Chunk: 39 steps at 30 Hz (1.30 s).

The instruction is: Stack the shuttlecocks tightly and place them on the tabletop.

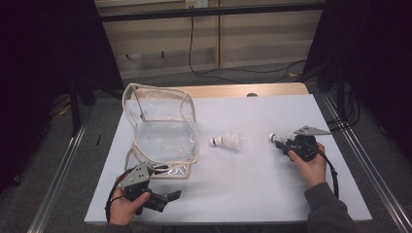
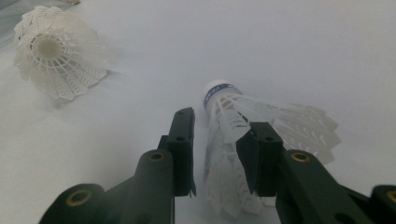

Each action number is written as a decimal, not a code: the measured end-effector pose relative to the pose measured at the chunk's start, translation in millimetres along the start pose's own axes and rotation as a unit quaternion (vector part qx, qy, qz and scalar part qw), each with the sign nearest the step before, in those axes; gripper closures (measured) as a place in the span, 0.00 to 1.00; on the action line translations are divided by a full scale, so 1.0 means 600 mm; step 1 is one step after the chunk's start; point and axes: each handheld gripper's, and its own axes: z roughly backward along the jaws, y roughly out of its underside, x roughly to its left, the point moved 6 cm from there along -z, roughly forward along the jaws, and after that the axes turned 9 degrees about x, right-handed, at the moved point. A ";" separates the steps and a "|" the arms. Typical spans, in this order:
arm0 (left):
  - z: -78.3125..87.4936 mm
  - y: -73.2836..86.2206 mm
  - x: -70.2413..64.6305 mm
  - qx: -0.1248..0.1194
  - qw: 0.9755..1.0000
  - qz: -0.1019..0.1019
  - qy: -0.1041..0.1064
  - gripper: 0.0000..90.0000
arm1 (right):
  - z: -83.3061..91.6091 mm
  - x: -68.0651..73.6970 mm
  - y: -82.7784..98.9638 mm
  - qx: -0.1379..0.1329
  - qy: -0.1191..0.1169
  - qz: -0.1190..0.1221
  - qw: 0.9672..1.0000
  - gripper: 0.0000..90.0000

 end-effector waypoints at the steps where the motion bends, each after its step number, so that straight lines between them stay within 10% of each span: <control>1: 0.000 0.000 0.000 0.001 1.000 -0.001 0.000 0.02 | -0.001 0.000 0.000 0.000 0.001 0.000 1.000 0.75; 39: 0.000 0.001 0.000 0.003 1.000 0.000 -0.001 0.03 | -0.004 0.001 -0.001 -0.005 -0.016 -0.001 1.000 0.99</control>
